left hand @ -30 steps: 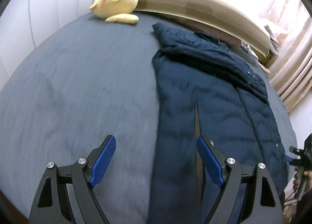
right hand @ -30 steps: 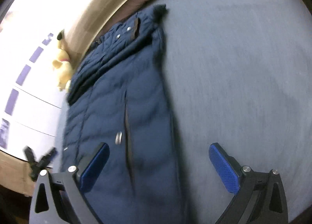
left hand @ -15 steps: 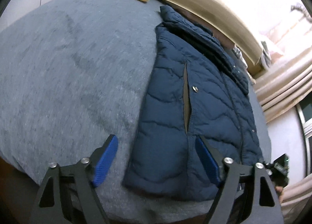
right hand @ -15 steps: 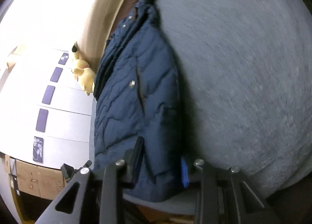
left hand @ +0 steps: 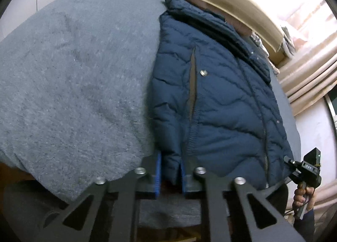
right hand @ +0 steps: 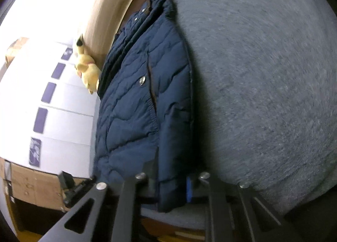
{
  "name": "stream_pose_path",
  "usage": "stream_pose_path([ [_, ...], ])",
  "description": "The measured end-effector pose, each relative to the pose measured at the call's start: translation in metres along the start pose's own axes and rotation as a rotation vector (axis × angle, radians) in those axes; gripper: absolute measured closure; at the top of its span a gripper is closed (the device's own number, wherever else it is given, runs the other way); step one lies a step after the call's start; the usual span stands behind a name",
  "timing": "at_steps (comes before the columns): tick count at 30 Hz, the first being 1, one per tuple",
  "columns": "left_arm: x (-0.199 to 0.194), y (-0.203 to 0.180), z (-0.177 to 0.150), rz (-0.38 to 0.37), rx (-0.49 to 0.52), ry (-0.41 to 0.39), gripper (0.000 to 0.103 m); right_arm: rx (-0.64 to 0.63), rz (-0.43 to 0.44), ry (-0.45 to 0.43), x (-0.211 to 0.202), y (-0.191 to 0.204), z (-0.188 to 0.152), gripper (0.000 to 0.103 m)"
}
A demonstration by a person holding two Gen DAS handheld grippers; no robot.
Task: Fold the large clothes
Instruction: 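Close the right gripper on the jacket hem while the left gripper grasps it too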
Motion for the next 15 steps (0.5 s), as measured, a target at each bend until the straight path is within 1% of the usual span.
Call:
stream_pose_path([
  [3,-0.020,-0.004,0.005,-0.003,0.002,-0.055,0.093,-0.084,-0.038,0.019,-0.003,0.024,0.005,0.091],
  [5,-0.032,-0.007,0.006,-0.015,-0.002,-0.085,0.093,-0.120,-0.042,0.018,-0.009,0.037,0.008,0.092],
  [8,-0.043,-0.010,0.003,-0.026,0.006,-0.109,0.094,-0.174,-0.066,0.023,-0.017,0.052,0.004,0.093],
  [11,-0.047,-0.007,-0.007,-0.038,0.008,-0.114,0.094,-0.173,-0.087,0.031,-0.023,0.046,-0.009,0.093],
  [15,-0.041,-0.001,-0.026,-0.043,0.013,-0.091,0.094,-0.134,-0.090,0.023,-0.032,0.029,-0.025,0.093],
])
Point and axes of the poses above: each gripper's, at about its wrist camera, not at the fingertips, and x roughly the way its jaws point, y to its left, z to its top, the point moved 7 cm from there along x, roughly the way its jaws point, and after that the axes turned 15 degrees about z, right-handed, at the moved point
